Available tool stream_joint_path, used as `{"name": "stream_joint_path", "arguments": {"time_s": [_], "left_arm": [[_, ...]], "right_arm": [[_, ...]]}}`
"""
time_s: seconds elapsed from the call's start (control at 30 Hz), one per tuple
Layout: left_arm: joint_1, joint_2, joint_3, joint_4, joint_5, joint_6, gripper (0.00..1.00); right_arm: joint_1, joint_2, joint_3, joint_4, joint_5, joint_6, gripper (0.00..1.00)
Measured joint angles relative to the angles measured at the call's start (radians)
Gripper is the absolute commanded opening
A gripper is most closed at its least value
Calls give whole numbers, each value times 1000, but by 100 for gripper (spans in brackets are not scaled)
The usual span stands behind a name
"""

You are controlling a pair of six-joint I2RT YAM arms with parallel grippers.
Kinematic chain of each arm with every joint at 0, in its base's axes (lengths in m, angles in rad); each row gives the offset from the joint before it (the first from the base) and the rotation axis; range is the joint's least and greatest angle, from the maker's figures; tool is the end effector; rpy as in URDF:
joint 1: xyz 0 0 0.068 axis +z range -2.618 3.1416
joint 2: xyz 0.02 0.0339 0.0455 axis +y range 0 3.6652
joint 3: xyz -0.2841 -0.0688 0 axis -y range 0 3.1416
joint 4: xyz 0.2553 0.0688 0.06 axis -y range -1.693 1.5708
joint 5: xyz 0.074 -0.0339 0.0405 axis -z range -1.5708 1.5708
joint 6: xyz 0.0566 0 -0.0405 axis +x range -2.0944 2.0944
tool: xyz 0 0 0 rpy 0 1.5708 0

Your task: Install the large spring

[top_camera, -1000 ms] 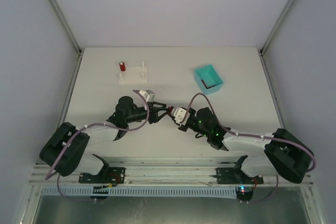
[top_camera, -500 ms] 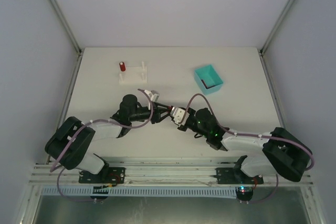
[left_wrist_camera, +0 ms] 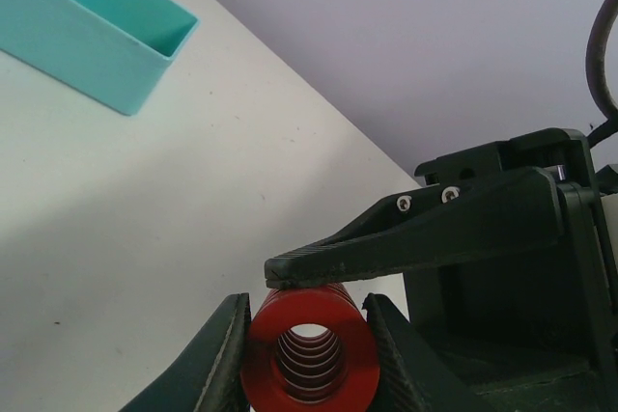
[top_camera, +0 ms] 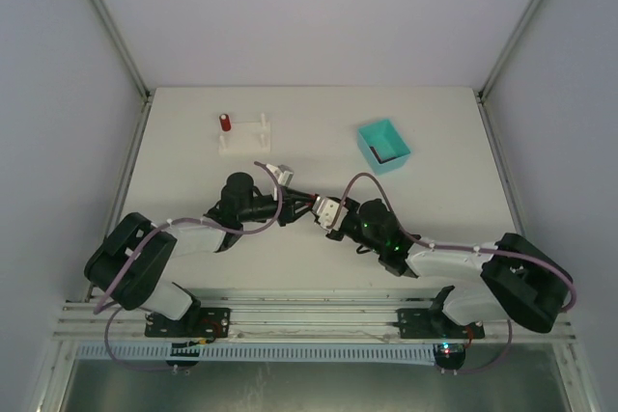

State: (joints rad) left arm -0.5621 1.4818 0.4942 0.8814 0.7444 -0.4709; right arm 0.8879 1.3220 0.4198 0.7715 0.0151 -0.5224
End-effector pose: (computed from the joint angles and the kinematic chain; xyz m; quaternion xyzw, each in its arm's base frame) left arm 0.2337 -0.1926 0.2042 0.2745 0.6809 -0.5427 0.4080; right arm 0.1804 0.2204 0.2087 -0.4835 0.5757 0.1143 0.6495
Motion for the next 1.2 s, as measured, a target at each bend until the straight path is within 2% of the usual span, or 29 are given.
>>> {"name": "stream_joint_path", "arguments": {"time_s": [0.03,0.13,0.37,0.6,0.77,0.87,1.03,1.2], "left_arm": [[0,0,0,-1,0,0,0],[-1,-1,0,-13,-1,4,0],[-5,-77,0,-135,-89,63,0],[-5,-188,16,-327,-344,127,0],[-2,-194,122,-473,-573,162,0],[3,-147,240,-549,-690,192,0],[34,-3,480,-666,-863,258,0],[100,149,676,-753,-952,310,0]], "right_arm": [[0,0,0,-1,0,2,45],[1,0,8,-19,2,24,64],[6,-89,50,-188,32,163,100],[6,-295,63,-387,147,375,99],[3,-381,132,-603,291,552,99],[3,-383,169,-689,378,623,99],[-6,-384,134,-749,494,688,99],[-31,-389,86,-761,550,726,99]]}}
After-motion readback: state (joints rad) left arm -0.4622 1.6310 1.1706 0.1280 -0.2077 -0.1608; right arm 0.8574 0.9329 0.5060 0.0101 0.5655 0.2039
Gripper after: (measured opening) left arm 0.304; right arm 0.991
